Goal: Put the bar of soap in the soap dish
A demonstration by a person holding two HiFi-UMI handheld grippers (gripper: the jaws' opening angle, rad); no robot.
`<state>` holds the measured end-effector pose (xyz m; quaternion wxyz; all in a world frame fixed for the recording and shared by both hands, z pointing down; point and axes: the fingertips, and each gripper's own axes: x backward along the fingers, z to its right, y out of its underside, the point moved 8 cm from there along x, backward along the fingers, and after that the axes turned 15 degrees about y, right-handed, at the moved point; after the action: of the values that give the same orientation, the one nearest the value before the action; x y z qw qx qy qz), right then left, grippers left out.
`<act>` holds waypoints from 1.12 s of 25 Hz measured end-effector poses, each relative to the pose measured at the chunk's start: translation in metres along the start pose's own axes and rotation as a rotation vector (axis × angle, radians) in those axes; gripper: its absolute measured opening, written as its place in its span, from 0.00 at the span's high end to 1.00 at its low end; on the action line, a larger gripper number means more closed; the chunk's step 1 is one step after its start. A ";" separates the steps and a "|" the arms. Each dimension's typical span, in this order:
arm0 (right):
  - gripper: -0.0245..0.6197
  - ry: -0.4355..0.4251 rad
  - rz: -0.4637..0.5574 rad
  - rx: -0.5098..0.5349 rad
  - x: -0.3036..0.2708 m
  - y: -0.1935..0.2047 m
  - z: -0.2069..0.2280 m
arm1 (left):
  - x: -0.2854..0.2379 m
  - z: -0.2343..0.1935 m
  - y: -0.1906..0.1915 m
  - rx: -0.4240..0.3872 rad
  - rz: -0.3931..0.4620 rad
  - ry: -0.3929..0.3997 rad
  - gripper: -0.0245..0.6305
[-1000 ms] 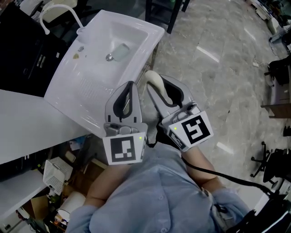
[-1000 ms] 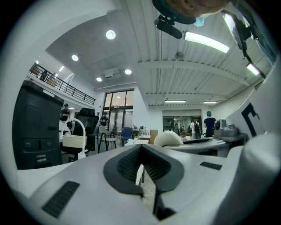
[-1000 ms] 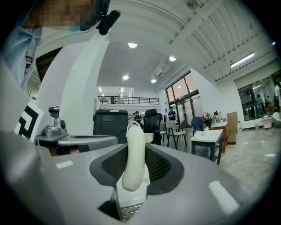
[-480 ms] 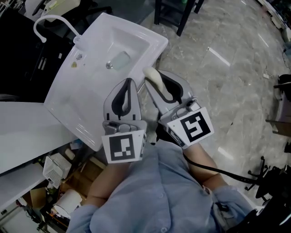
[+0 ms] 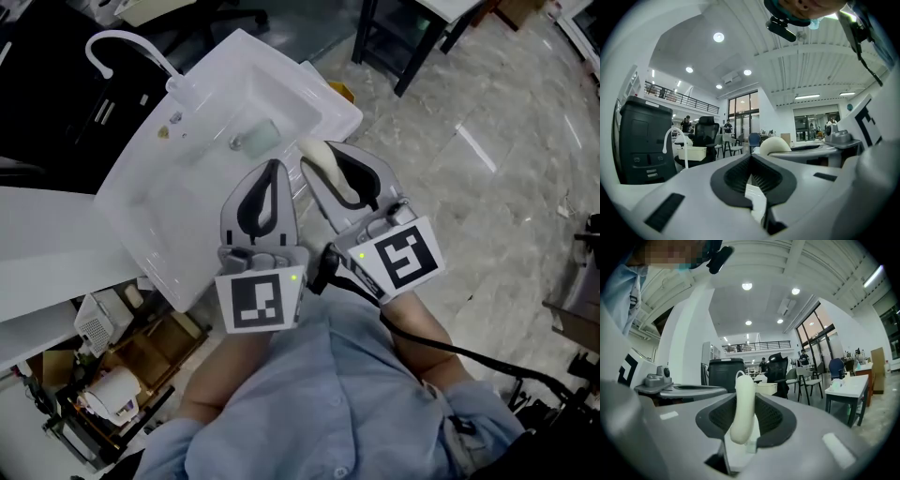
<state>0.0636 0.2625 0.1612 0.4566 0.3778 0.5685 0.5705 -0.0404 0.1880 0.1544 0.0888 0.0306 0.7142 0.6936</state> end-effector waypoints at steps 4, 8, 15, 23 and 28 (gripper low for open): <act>0.79 -0.060 0.010 0.013 -0.020 -0.002 0.008 | -0.008 -0.013 -0.001 0.004 0.008 -0.067 0.96; 0.79 -0.080 -0.016 0.007 -0.043 0.004 0.012 | -0.009 -0.030 0.005 0.017 0.004 -0.118 0.96; 0.79 -0.147 -0.057 0.019 -0.105 0.016 0.006 | -0.017 -0.087 0.024 0.074 -0.007 -0.219 0.96; 0.79 -0.234 -0.117 0.048 -0.192 0.025 -0.001 | -0.053 -0.162 0.041 0.140 -0.008 -0.282 0.96; 0.79 -0.300 -0.147 0.072 -0.238 0.031 -0.007 | -0.071 -0.197 0.052 0.190 -0.008 -0.326 0.96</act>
<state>0.1248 0.0356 0.2122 0.5631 0.4323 0.5402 0.4519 -0.0085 -0.0157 0.2166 0.2028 0.1480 0.7527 0.6086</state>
